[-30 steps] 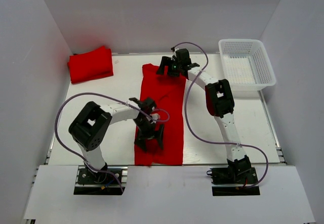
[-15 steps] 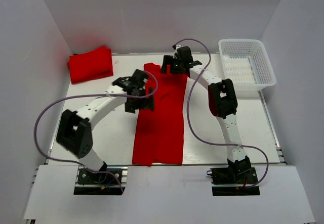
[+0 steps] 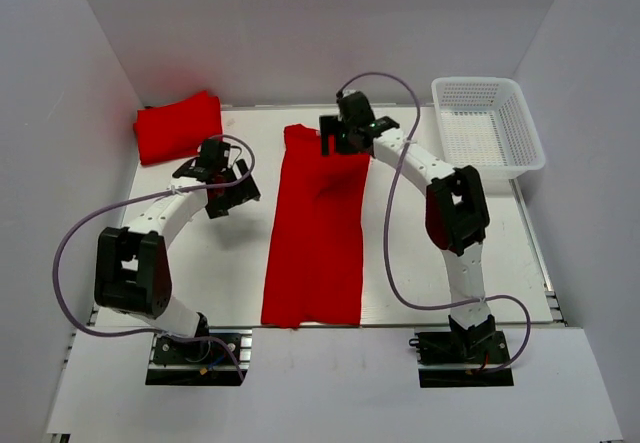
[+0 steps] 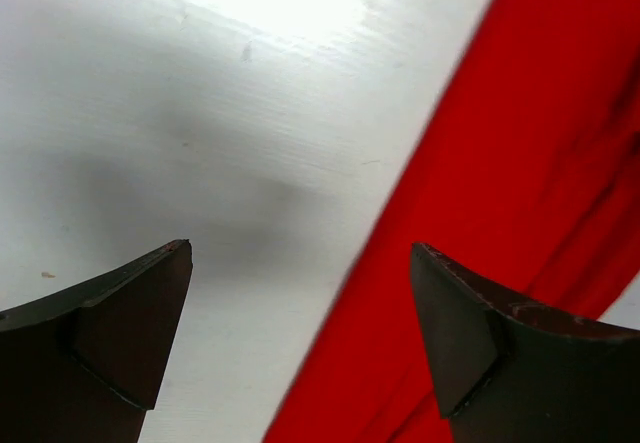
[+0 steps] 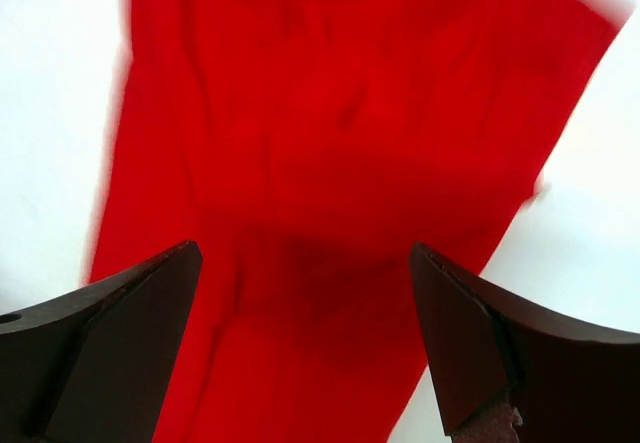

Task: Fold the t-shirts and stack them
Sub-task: Rotate the tshirt 100 degrees

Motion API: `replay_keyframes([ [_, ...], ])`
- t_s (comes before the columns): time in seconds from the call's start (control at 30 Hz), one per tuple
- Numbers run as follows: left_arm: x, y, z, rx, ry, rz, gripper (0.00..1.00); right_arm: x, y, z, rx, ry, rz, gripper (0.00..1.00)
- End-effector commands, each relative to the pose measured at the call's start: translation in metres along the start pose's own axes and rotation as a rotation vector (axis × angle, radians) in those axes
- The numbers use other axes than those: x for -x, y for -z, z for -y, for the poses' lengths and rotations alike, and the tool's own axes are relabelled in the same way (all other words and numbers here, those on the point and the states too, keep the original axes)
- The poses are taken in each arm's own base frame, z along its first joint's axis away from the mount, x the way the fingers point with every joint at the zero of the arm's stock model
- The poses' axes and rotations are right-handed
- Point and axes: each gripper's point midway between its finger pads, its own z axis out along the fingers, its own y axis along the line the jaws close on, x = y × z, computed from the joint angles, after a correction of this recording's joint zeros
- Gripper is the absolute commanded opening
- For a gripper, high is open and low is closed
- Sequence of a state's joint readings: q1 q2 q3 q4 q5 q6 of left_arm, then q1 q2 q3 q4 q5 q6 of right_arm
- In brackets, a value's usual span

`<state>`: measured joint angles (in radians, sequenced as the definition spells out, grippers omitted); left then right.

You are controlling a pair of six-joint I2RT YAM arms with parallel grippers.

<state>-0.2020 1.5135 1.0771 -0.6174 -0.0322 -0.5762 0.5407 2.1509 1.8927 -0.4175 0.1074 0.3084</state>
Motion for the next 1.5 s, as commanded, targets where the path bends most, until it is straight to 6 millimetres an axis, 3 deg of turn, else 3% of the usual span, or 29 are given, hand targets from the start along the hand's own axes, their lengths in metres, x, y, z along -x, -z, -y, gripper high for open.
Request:
replay_keyframes([
  [0.0,0.005,0.002,0.002,-0.085,0.004,0.004,1.00,-0.077,0.012,0.013,-0.154,0.025,-0.209,0.90],
  [0.07,0.012,0.008,-0.002,-0.082,0.006,0.032,1.00,-0.088,0.019,0.001,-0.143,0.015,-0.218,0.90],
  [0.1,0.013,0.010,-0.001,-0.086,-0.006,0.041,1.00,-0.107,0.018,0.005,-0.154,0.014,-0.254,0.90],
  [0.23,0.014,0.018,-0.003,-0.116,0.000,0.078,1.00,-0.112,0.009,-0.005,-0.129,0.014,-0.244,0.90],
  [0.37,0.013,0.023,-0.016,-0.066,0.011,0.093,1.00,-0.121,-0.014,-0.002,-0.150,0.006,-0.288,0.90],
  [0.4,0.013,0.027,-0.021,-0.041,0.012,0.101,1.00,-0.130,-0.023,0.007,-0.183,0.003,-0.309,0.90],
  [0.63,0.003,0.036,-0.014,-0.107,0.008,0.094,1.00,-0.122,-0.050,0.033,-0.261,-0.043,-0.301,0.90],
  [0.7,-0.006,0.031,-0.015,-0.106,-0.002,0.038,1.00,-0.110,-0.061,0.039,-0.241,-0.060,-0.283,0.90],
  [0.73,-0.008,0.029,-0.014,-0.110,-0.013,0.026,1.00,-0.111,-0.069,0.046,-0.236,-0.050,-0.291,0.90],
  [0.8,-0.014,0.026,-0.013,-0.118,-0.012,-0.006,1.00,-0.096,-0.084,0.040,-0.172,-0.020,-0.266,0.90],
  [0.83,-0.016,0.023,-0.015,-0.112,-0.022,-0.018,1.00,-0.109,-0.100,0.050,-0.161,-0.032,-0.295,0.90],
  [0.87,-0.016,0.020,-0.013,-0.122,-0.022,-0.022,1.00,-0.084,-0.104,0.043,-0.107,-0.018,-0.243,0.90],
  [0.93,-0.011,0.019,-0.010,-0.123,-0.035,-0.018,1.00,-0.081,-0.115,0.046,-0.069,-0.033,-0.240,0.90],
  [1.0,-0.010,0.017,-0.002,-0.130,-0.066,-0.031,1.00,-0.060,-0.117,0.044,-0.009,-0.026,-0.190,0.90],
  [1.13,-0.013,0.009,0.006,-0.165,-0.096,-0.047,1.00,-0.013,-0.091,0.021,0.113,0.058,-0.078,0.90],
  [1.17,-0.016,0.008,0.003,-0.161,-0.106,-0.054,1.00,0.013,-0.070,0.012,0.137,0.093,-0.019,0.90],
  [1.27,-0.026,0.007,0.006,-0.189,-0.130,-0.067,1.00,0.018,-0.049,0.005,0.161,0.142,-0.005,0.90],
  [1.3,-0.024,0.007,0.012,-0.210,-0.143,-0.042,1.00,0.025,-0.025,0.004,0.157,0.144,0.013,0.90],
  [1.33,-0.029,0.009,0.017,-0.234,-0.153,-0.042,1.00,0.026,-0.017,0.005,0.153,0.143,0.014,0.90],
  [1.37,-0.040,0.012,0.024,-0.272,-0.174,-0.057,1.00,0.043,0.007,0.004,0.143,0.141,0.064,0.90],
  [1.43,-0.050,0.014,0.027,-0.278,-0.198,-0.058,1.00,0.027,0.039,0.011,0.127,0.114,0.059,0.90],
  [1.47,-0.063,0.014,0.028,-0.271,-0.212,-0.081,1.00,0.002,0.037,0.018,0.114,0.104,0.031,0.90],
])
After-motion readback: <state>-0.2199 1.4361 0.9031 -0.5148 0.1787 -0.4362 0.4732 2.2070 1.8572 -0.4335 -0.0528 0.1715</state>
